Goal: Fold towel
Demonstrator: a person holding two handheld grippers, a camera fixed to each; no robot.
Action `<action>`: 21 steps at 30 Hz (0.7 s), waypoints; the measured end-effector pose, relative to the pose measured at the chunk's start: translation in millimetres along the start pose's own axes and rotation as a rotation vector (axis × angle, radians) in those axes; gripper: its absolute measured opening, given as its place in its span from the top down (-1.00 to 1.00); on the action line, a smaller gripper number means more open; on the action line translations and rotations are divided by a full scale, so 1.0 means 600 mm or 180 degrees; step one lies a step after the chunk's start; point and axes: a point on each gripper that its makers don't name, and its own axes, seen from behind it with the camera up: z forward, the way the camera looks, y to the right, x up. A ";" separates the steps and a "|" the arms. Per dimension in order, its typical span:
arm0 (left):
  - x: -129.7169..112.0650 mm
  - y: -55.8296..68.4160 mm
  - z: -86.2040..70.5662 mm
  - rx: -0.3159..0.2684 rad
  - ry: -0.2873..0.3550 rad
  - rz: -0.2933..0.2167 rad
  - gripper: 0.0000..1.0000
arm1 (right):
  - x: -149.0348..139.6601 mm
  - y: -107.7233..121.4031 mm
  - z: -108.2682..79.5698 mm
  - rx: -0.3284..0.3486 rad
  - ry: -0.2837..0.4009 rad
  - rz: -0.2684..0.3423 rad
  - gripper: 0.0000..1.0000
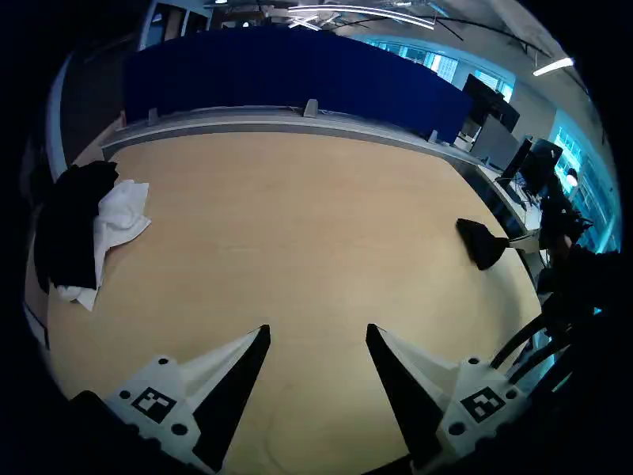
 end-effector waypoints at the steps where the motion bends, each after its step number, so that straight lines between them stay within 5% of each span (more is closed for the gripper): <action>1: 0.000 0.000 0.000 0.0001 0.0000 0.0000 -0.79 | -0.001 0.000 0.001 -0.0005 -0.0008 -0.0001 0.94; 21: -0.015 -0.009 0.004 0.0027 -0.0039 0.0016 -0.79 | -0.093 0.047 0.040 -0.0369 -0.0524 0.0182 0.81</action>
